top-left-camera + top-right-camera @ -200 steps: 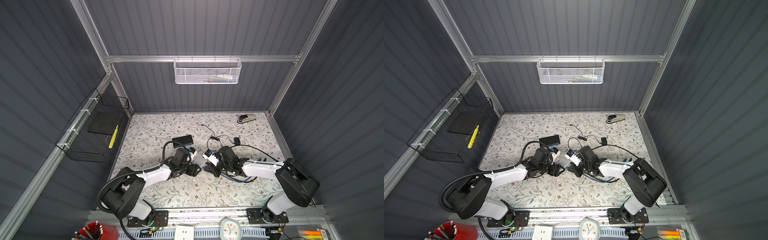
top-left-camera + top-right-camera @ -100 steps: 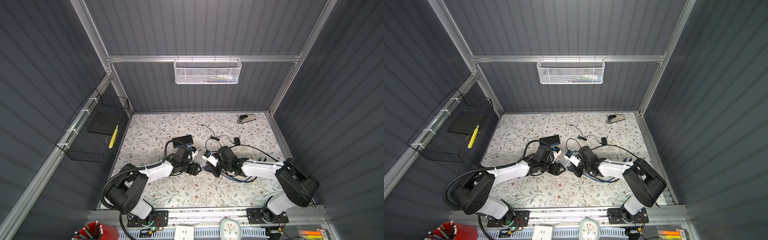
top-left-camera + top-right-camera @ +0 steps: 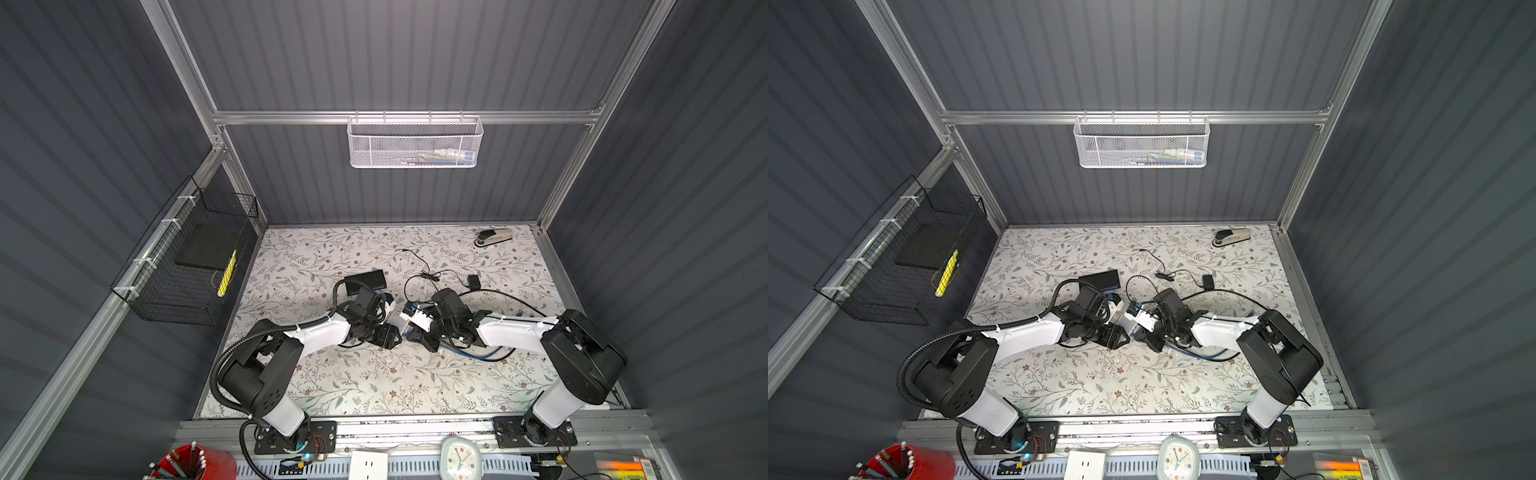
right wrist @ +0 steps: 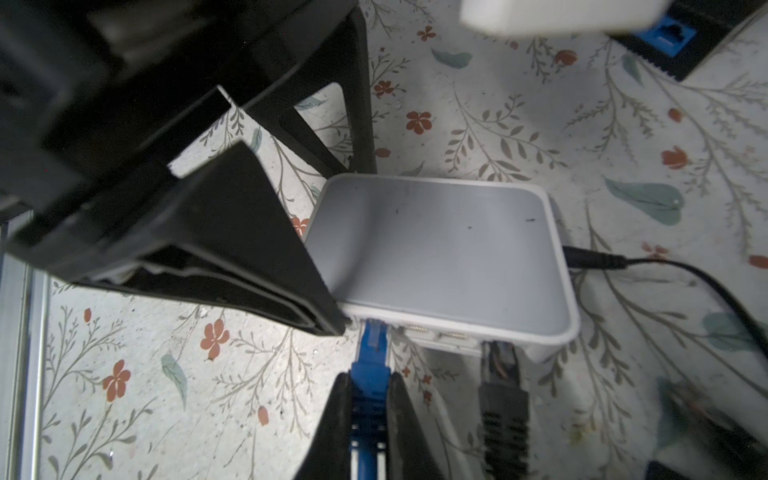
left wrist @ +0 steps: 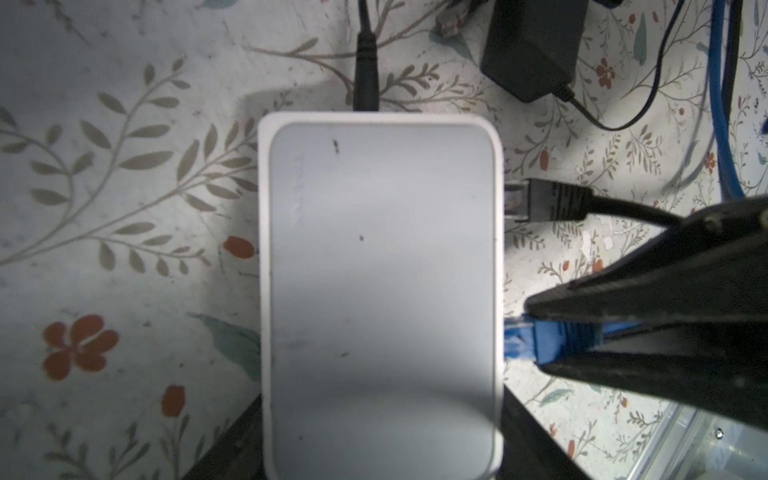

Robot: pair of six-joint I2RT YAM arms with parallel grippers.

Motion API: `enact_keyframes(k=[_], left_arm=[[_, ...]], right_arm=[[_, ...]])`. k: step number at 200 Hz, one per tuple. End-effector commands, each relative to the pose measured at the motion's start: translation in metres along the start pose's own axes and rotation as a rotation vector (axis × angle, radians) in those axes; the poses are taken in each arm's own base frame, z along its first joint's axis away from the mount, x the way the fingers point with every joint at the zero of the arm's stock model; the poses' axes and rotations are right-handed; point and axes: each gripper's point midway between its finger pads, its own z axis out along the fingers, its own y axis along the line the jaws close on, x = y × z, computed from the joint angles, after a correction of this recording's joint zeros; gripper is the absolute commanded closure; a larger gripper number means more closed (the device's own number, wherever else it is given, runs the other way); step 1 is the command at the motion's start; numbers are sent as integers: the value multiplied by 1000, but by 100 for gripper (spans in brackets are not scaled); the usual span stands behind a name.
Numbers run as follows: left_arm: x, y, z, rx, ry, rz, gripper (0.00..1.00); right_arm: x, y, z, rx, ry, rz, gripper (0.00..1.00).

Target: Insert the plug into the switch port

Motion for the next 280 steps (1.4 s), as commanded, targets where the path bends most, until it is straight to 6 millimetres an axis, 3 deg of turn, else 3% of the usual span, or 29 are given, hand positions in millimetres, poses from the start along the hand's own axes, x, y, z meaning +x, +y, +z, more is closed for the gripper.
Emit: enact_keyframes(k=[1, 31, 76, 145, 173, 190, 215, 232, 265, 280], left_arm=[[-38, -97, -20, 401, -92, 185, 57], [-46, -104, -26, 421, -115, 202, 57], [-60, -122, -37, 499, -132, 211, 57], [-62, -129, -31, 572, -110, 185, 57], [-64, -128, -32, 557, -113, 183, 56], [-56, -112, -34, 458, -97, 175, 49], [-40, -76, -49, 270, -139, 146, 21], [-34, -63, -58, 187, -186, 151, 5], [-29, -52, -61, 136, -232, 160, 3], [-29, -38, -71, 64, -320, 131, 0]], right_arm=[[-57, 9, 8, -52, -178, -80, 100], [-63, 21, 11, -99, -219, -108, 100], [-61, 21, 17, -115, -224, -122, 100], [-72, 23, 33, -151, -206, -123, 100], [-63, 22, 40, -144, -169, -101, 100], [-50, 11, 34, -103, -150, -62, 100], [-23, 5, 24, -66, -113, -20, 100], [-14, 6, 21, -56, -101, 3, 100], [-9, 7, 17, -47, -96, 21, 100], [-11, 7, 13, -40, -108, 22, 100]])
